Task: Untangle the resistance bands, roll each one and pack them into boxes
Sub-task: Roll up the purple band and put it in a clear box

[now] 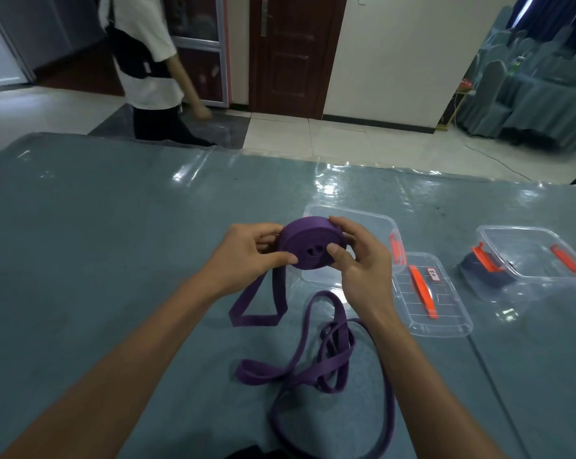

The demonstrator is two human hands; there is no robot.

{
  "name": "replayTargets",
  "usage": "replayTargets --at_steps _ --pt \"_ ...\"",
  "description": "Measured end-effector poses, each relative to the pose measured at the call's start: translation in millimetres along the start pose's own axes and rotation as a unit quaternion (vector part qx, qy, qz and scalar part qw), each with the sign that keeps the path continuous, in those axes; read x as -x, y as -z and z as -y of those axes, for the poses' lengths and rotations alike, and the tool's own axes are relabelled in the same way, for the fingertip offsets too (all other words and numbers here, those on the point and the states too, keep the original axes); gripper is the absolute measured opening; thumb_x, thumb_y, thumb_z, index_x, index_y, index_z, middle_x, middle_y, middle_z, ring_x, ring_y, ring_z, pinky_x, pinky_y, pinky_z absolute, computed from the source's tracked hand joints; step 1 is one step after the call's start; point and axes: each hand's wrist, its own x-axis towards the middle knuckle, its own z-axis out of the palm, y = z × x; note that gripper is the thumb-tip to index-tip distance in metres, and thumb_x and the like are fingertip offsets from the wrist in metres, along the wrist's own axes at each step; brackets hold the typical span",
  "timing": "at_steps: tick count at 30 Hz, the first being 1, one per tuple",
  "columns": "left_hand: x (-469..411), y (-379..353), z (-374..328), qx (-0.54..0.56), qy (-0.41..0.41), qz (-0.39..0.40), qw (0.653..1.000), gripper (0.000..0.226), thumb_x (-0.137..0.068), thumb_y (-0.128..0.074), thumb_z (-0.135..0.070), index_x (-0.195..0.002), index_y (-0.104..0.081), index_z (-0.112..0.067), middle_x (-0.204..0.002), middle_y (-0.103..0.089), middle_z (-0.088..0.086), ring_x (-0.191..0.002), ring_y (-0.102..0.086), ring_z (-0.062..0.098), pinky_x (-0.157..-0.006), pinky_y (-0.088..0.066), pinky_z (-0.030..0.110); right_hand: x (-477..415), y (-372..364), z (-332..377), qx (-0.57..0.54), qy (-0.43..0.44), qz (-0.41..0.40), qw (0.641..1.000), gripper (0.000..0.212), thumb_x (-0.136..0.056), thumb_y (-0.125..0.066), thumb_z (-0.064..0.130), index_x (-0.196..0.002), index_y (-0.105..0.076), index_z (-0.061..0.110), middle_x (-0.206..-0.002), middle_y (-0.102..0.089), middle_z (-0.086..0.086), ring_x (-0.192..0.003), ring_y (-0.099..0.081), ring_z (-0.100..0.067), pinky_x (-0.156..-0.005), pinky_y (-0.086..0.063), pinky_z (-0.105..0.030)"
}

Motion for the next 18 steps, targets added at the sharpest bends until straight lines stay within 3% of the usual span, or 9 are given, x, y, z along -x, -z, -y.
replayTargets --at_steps 5,9,12,15,18 --pt "-1.9 2.3 -0.8 0.024 -0.020 -0.061 0.998 0.027 -0.080 -0.082 -0.012 -0.105 -0.074 -0.017 -0.096 -0.078 -0.005 -0.092 -0.074 0.010 -0.091 -0.058 0.031 -0.9 -2.1 10.8 -0.048 -0.003 0.001 0.999 0.041 -0.090 -0.067 0.000 -0.126 -0.065 0.020 -0.120 -0.069 -0.002 -0.114 -0.064 -0.021 -0.084 -0.061 -0.043" --pt "-6.3 7.8 -7.3 0.055 -0.038 -0.074 0.995 0.027 -0.082 -0.079 -0.007 -0.107 -0.073 -0.014 -0.098 -0.078 -0.002 -0.092 -0.075 0.014 -0.087 -0.058 0.029 4.9 6.6 -13.5 -0.131 -0.047 0.062 0.988 0.045 -0.092 -0.057 -0.003 -0.132 -0.058 0.018 -0.128 -0.065 -0.007 -0.121 -0.062 -0.026 -0.087 -0.059 -0.045" --pt "-10.0 12.9 -10.6 0.072 -0.050 -0.078 0.993 0.028 -0.082 -0.078 -0.005 -0.106 -0.073 -0.017 -0.097 -0.078 -0.004 -0.093 -0.074 0.015 -0.086 -0.058 0.027 17.0 9.1 -64.5 0.011 -0.122 0.138 0.983 0.057 -0.087 -0.062 0.001 -0.135 -0.053 0.031 -0.133 -0.062 0.003 -0.124 -0.059 -0.018 -0.097 -0.054 -0.050" --pt "-13.2 15.4 -13.5 0.098 -0.057 -0.084 0.990 0.029 -0.082 -0.076 -0.002 -0.105 -0.072 -0.019 -0.096 -0.078 -0.008 -0.093 -0.074 0.014 -0.086 -0.057 0.026 30.3 2.7 -101.2 0.176 -0.166 0.251 0.937 0.077 -0.081 -0.073 0.014 -0.144 -0.039 0.043 -0.145 -0.051 0.010 -0.131 -0.050 -0.010 -0.103 -0.051 -0.043" --pt "-14.6 17.4 -17.5 0.108 -0.067 -0.086 0.988 0.029 -0.083 -0.075 0.000 -0.106 -0.072 -0.019 -0.096 -0.078 -0.008 -0.094 -0.074 0.016 -0.087 -0.058 0.027 34.7 -15.2 -112.8 0.199 -0.195 0.299 0.913 0.085 -0.083 -0.076 0.010 -0.151 -0.033 0.037 -0.149 -0.043 0.010 -0.133 -0.044 -0.011 -0.097 -0.055 -0.036"
